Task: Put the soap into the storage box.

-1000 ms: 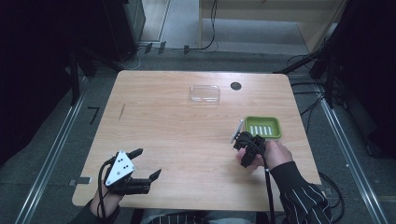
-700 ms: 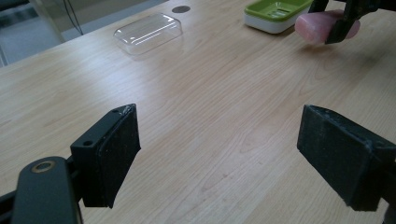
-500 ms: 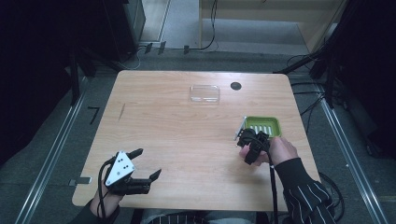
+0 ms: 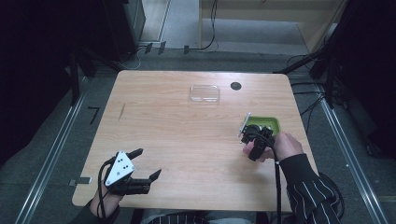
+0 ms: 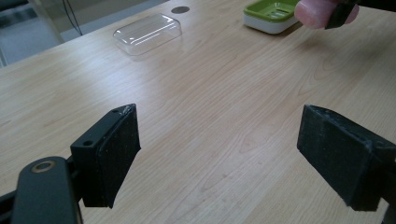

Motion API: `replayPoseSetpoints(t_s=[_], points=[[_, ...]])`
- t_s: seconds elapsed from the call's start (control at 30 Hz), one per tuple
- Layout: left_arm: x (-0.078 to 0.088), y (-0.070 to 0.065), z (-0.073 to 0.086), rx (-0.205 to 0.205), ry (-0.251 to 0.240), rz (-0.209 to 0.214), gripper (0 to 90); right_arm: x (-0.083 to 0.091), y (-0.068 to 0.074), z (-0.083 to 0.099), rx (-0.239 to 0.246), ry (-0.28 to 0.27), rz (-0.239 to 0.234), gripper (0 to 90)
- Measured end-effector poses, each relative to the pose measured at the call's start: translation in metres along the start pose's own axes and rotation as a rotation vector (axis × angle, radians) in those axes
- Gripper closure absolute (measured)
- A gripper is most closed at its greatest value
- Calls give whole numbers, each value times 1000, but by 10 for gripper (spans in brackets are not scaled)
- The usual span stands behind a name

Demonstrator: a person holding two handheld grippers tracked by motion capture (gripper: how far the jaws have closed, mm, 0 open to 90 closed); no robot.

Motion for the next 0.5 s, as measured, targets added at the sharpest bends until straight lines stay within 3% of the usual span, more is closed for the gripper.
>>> replayPoseSetpoints(t_s=[0.5], points=[[0,0,0,-2,0,1,140,8,-12,3,48,3,13,381]])
Point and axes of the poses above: each handheld gripper's, and its own axes: x roughly backward along the jaws, z roughly out of its underside, y roughly to its left, the point moved 9 cm from there along -x, roughly forward along the jaws, and after that the axes turned 2 degrees about -y, right-handed, at the moved point
